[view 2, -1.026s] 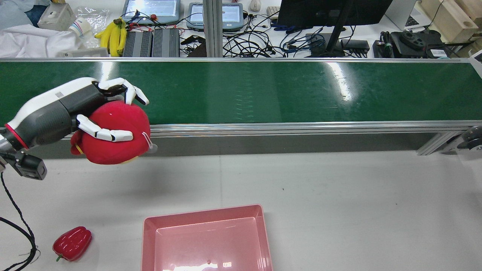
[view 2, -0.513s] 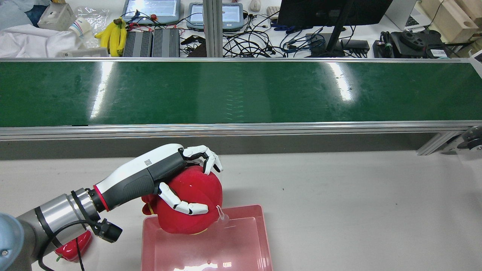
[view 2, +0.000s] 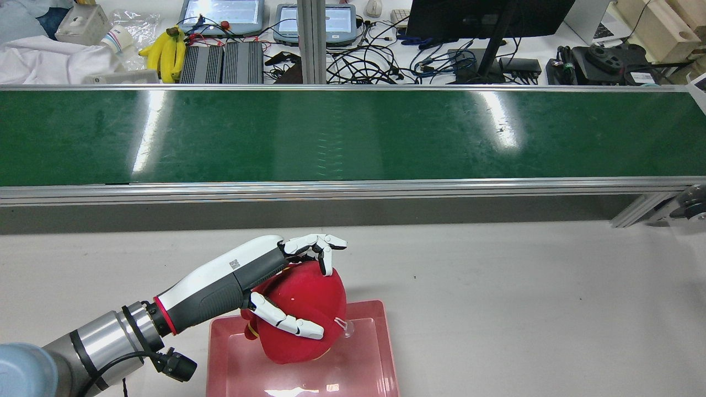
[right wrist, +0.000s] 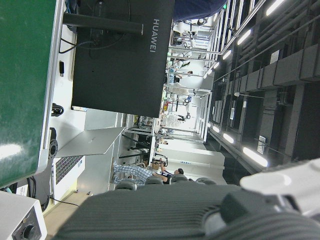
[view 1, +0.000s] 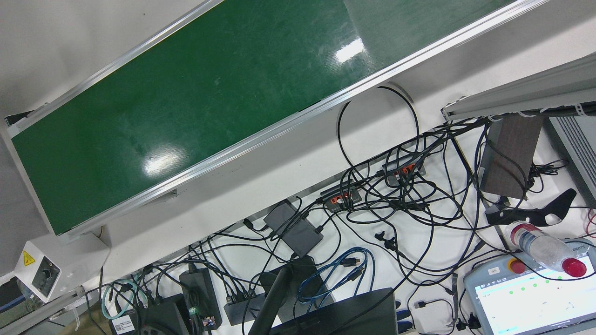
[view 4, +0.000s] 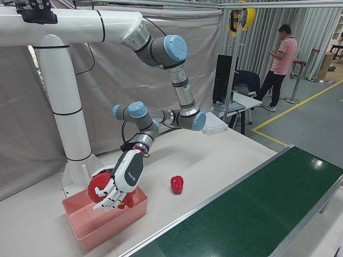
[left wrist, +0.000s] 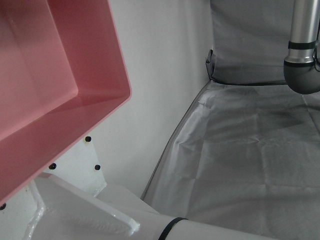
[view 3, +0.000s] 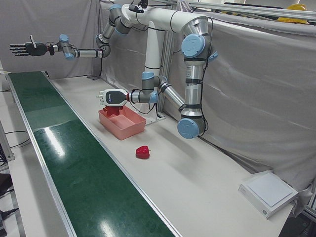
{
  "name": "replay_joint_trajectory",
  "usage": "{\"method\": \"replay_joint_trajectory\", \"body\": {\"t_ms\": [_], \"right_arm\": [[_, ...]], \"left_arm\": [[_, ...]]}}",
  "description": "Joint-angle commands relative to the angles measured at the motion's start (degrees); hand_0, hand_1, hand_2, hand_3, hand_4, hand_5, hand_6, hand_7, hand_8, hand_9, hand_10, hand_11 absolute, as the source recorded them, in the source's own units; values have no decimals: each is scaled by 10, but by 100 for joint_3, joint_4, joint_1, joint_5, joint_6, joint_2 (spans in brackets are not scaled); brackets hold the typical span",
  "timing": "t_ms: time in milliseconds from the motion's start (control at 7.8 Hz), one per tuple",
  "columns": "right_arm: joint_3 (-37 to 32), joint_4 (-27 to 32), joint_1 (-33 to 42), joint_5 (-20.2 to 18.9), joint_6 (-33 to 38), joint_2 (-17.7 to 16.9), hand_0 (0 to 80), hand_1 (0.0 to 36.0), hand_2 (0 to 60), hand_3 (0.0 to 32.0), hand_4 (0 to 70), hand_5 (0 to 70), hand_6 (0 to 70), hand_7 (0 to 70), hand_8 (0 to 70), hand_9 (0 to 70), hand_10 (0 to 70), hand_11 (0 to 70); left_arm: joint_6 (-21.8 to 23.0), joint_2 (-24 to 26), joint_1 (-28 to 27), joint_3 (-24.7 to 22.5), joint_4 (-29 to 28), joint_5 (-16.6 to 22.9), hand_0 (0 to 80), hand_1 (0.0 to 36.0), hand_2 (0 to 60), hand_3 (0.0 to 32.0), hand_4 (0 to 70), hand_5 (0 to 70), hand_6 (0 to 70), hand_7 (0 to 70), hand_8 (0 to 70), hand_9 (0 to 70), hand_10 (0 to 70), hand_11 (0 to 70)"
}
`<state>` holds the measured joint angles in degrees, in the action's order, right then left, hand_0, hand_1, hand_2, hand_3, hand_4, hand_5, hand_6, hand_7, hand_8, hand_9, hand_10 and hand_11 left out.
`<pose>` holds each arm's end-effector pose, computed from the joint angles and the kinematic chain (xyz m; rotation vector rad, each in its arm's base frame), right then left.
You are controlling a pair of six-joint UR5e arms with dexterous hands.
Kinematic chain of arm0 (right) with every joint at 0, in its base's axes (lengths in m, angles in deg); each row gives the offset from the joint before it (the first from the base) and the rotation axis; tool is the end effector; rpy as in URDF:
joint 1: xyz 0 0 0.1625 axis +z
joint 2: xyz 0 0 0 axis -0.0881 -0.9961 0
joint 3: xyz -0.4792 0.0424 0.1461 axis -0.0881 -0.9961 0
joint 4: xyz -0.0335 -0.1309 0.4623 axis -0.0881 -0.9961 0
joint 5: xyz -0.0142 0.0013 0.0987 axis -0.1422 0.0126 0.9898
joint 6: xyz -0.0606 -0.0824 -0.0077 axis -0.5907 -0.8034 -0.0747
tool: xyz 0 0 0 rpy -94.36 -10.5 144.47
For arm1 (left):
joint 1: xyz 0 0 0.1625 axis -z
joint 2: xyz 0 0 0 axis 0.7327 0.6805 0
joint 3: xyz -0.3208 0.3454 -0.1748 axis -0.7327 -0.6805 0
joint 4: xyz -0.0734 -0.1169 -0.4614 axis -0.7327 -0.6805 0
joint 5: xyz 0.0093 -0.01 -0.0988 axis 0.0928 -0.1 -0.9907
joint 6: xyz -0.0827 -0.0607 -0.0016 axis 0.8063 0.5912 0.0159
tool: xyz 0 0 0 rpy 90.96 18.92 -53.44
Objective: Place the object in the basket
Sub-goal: 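Open the left hand to drop the plush toy into the basket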
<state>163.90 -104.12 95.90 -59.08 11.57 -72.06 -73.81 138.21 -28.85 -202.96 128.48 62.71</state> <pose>0.1405 -0.5638 0.7352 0.1123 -2.0900 2.2444 0.4660 -0.3323 0.2319 -0.2116 2.1214 -1.0196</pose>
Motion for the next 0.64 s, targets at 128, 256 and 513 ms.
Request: {"method": "replay_joint_trajectory", "body": {"t_ms": [128,256,513], "right_arm": [[-6,0,3,0,0,0,0,0,0,0,0,0,0,0,0,0,0,0],[-6,0,-6,0,0,0,0,0,0,0,0,0,0,0,0,0,0,0],[-6,0,3,0,0,0,0,0,0,0,0,0,0,0,0,0,0,0]], "left_arm": [[-44,-36,54,-94,223,11,515,128,0,0,82,266,28,50,88,145,0,0],[-44,-36,72,-94,223,11,510,122,0,0,77,239,24,42,76,128,0,0],[17,-19,124,-103,223,11,510,134,0,0,93,295,33,54,110,176,3,16]]}}
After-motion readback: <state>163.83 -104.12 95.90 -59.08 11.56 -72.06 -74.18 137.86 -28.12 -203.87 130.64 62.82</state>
